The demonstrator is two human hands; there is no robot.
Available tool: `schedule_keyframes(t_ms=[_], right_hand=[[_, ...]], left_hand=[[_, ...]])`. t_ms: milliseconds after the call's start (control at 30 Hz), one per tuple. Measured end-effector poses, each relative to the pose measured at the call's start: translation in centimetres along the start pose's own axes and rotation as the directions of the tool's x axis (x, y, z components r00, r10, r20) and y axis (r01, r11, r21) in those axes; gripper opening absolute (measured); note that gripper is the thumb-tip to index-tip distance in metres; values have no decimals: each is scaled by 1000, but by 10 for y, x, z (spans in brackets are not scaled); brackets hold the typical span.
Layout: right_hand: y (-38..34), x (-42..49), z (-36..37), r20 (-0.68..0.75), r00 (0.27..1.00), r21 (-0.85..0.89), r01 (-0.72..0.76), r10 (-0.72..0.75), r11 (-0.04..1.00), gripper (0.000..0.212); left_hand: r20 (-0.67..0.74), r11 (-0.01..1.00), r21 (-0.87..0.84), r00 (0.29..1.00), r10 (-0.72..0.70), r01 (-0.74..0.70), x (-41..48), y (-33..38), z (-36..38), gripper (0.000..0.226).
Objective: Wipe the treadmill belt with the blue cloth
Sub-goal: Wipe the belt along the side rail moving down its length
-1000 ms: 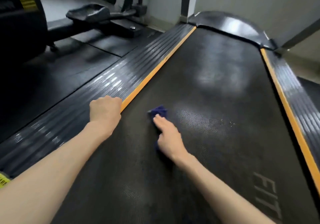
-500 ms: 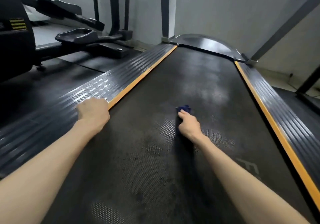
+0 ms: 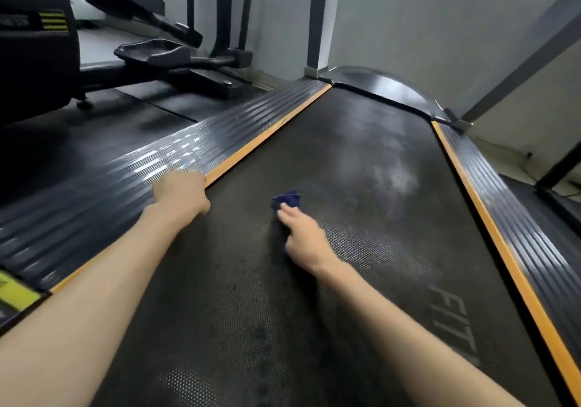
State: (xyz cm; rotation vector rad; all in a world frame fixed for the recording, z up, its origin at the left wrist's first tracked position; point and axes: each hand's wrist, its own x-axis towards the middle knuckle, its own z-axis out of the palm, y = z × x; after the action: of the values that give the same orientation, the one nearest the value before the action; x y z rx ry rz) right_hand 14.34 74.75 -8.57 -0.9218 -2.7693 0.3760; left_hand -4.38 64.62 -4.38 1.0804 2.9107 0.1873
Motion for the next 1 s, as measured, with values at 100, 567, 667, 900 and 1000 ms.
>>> schedule_keyframes(t_ms=[100, 567, 667, 900, 1000], right_hand=[[-35, -21, 14, 106, 929, 52, 351, -354, 935, 66], [-59, -20, 21, 161, 838, 98, 511, -520, 854, 70], [-25, 29, 4, 95, 955, -2, 282, -281, 959, 69], [-45, 24, 7, 46, 994, 24, 99, -100, 995, 65], [-52, -14, 8, 152, 930, -28, 342, -334, 939, 69]], left_hand=[[79, 999, -41, 997, 16, -13, 4, -1, -12, 20], [-95, 948, -266, 983, 158, -178, 7, -50, 23, 9], [-143, 905, -331, 963, 230, -266, -1, -59, 27, 21], [-225, 839, -406, 929, 293, -363, -15, -68, 29, 39], [-250, 841, -413, 931, 265, -350, -16, -66, 30, 36]])
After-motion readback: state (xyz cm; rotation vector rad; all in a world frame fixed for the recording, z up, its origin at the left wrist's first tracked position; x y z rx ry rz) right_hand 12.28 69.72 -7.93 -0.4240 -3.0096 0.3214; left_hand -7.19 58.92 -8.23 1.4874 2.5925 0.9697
